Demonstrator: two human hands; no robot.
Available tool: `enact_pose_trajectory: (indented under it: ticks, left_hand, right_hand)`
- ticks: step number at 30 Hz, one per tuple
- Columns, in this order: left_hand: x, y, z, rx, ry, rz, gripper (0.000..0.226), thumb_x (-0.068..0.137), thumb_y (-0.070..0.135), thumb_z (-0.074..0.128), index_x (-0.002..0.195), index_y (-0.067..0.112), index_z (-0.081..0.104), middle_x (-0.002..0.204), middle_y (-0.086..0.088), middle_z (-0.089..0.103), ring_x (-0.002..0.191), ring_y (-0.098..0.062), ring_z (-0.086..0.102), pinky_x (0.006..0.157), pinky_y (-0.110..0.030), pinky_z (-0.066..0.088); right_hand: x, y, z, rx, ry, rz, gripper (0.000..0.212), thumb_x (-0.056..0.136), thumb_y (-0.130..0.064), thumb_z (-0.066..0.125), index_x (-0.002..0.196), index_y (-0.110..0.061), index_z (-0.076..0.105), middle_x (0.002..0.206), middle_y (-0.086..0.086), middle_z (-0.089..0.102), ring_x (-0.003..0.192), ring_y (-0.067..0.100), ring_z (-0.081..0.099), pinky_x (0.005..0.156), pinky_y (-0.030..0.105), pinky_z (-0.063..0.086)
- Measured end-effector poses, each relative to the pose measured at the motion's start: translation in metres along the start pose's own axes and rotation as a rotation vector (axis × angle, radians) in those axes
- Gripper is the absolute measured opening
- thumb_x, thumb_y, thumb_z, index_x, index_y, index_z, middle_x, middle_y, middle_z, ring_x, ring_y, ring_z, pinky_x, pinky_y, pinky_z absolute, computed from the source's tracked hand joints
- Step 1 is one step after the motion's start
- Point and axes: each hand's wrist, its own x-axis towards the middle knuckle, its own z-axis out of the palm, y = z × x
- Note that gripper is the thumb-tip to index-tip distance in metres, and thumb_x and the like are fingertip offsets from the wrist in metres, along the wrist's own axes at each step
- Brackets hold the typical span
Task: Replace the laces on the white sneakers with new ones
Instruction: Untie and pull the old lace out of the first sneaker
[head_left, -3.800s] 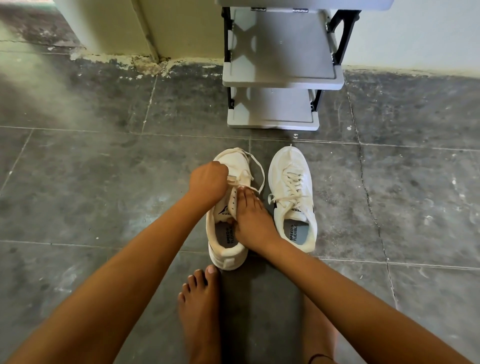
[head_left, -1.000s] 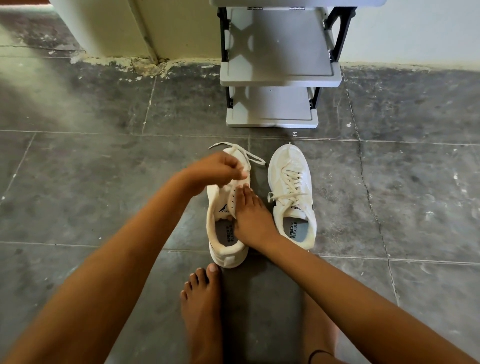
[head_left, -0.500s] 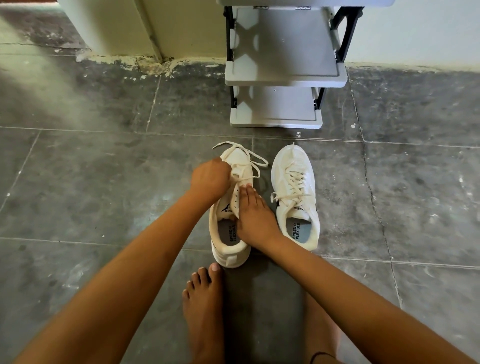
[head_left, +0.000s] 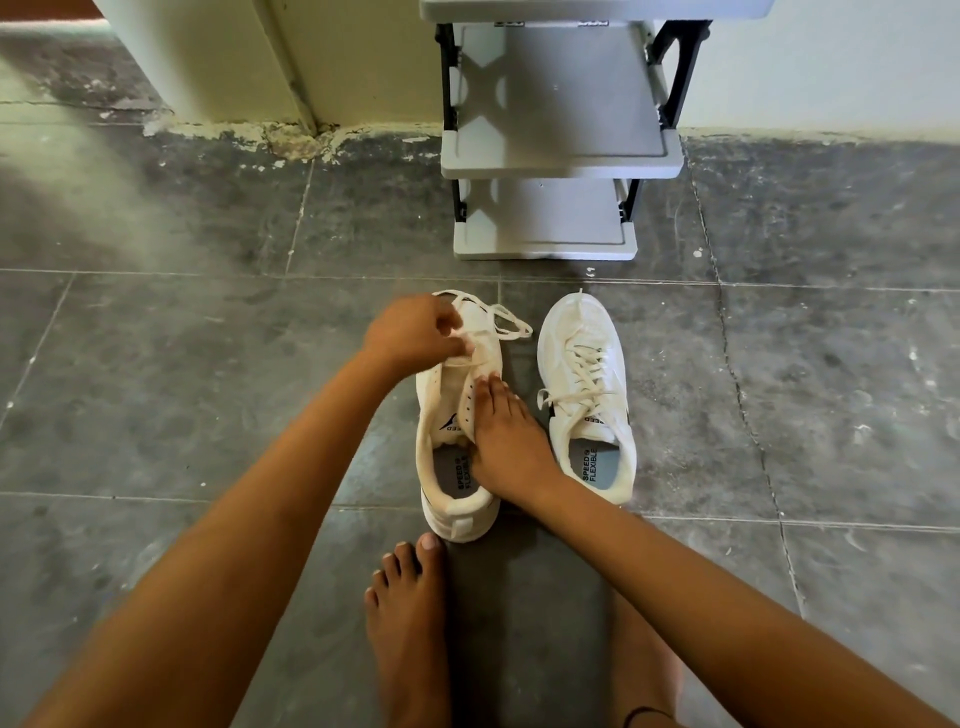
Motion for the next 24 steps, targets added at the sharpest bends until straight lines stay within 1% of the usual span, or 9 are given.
enact_pose_trajectory:
  ticks: [3, 6, 10, 12, 15, 17, 19, 21, 24]
  left_hand:
    - [0.0, -0.011, 0.022, 0.3, -0.078, -0.047, 0.023, 0.083, 0.022, 0.064, 0.105, 0.014, 0.068, 0.108, -0.005, 0.064, 0.099, -0.022, 0.06, 0.084, -0.037, 0.051]
    - [0.001, -0.009, 0.035, 0.365, -0.009, -0.076, 0.016, 0.084, 0.019, 0.06, 0.096, 0.011, 0.067, 0.103, -0.008, 0.063, 0.092, -0.026, 0.061, 0.069, -0.032, 0.048]
    - [0.004, -0.005, 0.036, 0.457, -0.004, -0.018, 0.017, 0.09, 0.015, 0.05, 0.096, 0.008, 0.064, 0.103, -0.009, 0.063, 0.095, -0.027, 0.06, 0.07, -0.032, 0.043]
    - [0.001, -0.007, 0.026, 0.194, -0.027, 0.009, 0.013, 0.088, 0.015, 0.057, 0.092, 0.005, 0.066, 0.089, -0.008, 0.063, 0.086, -0.023, 0.059, 0.071, -0.031, 0.043]
    - [-0.017, 0.002, -0.007, -0.627, -0.096, 0.095, 0.01, 0.086, 0.011, 0.064, 0.076, 0.012, 0.064, 0.064, 0.005, 0.058, 0.059, -0.005, 0.053, 0.059, -0.018, 0.045]
    - [-0.021, 0.004, -0.022, -0.876, -0.039, 0.136, 0.013, 0.086, 0.012, 0.063, 0.074, 0.017, 0.063, 0.06, 0.01, 0.059, 0.054, 0.0, 0.052, 0.053, -0.011, 0.043]
    - [-0.021, 0.002, -0.023, -0.988, 0.052, 0.085, 0.01, 0.086, 0.014, 0.064, 0.077, 0.016, 0.063, 0.061, 0.011, 0.061, 0.055, -0.001, 0.053, 0.053, -0.012, 0.043]
    - [-0.016, -0.001, -0.016, -0.845, 0.122, 0.016, 0.001, 0.086, 0.015, 0.066, 0.084, 0.015, 0.066, 0.069, 0.008, 0.064, 0.061, -0.004, 0.055, 0.058, -0.016, 0.044]
    - [-0.004, -0.011, 0.006, -0.044, 0.045, -0.013, 0.018, 0.084, 0.016, 0.067, 0.102, 0.013, 0.069, 0.095, -0.001, 0.067, 0.087, -0.015, 0.061, 0.078, -0.029, 0.05]
  right_hand:
    - [0.0, 0.0, 0.002, 0.001, 0.003, -0.002, 0.079, 0.09, -0.02, 0.046, 0.148, 0.0, -0.004, 0.157, 0.02, 0.0, 0.146, 0.028, 0.004, 0.118, 0.035, 0.006]
    - [0.001, 0.001, 0.002, 0.0, 0.022, -0.002, 0.079, 0.09, -0.02, 0.046, 0.148, 0.0, -0.003, 0.157, 0.019, 0.003, 0.146, 0.027, 0.005, 0.118, 0.034, 0.006]
    - [0.001, 0.002, 0.002, -0.006, 0.018, 0.002, 0.078, 0.09, -0.021, 0.045, 0.148, 0.0, -0.003, 0.157, 0.019, 0.002, 0.146, 0.027, 0.005, 0.118, 0.035, 0.006]
    - [0.0, 0.001, 0.002, 0.0, 0.012, 0.01, 0.078, 0.091, -0.022, 0.045, 0.148, 0.0, -0.004, 0.157, 0.019, -0.001, 0.146, 0.027, 0.004, 0.118, 0.035, 0.006]
    - [0.0, 0.001, 0.002, -0.001, 0.009, 0.008, 0.079, 0.091, -0.021, 0.047, 0.148, 0.0, -0.003, 0.157, 0.021, 0.0, 0.146, 0.029, 0.004, 0.118, 0.036, 0.007]
    - [-0.001, 0.0, 0.001, -0.005, 0.01, 0.002, 0.079, 0.091, -0.022, 0.047, 0.148, 0.0, -0.003, 0.157, 0.02, 0.001, 0.146, 0.029, 0.005, 0.118, 0.036, 0.007]
    - [-0.001, 0.001, 0.001, -0.005, 0.011, 0.009, 0.078, 0.091, -0.023, 0.046, 0.148, 0.0, -0.003, 0.157, 0.019, 0.001, 0.146, 0.027, 0.005, 0.118, 0.035, 0.007]
    - [0.0, 0.0, 0.0, -0.011, 0.014, 0.007, 0.078, 0.092, -0.023, 0.045, 0.148, 0.0, -0.003, 0.157, 0.019, 0.0, 0.146, 0.027, 0.005, 0.118, 0.035, 0.006]
    - [-0.001, 0.0, 0.0, -0.006, 0.002, 0.004, 0.077, 0.092, -0.022, 0.045, 0.148, 0.0, -0.004, 0.157, 0.019, -0.002, 0.146, 0.027, 0.004, 0.118, 0.035, 0.006]
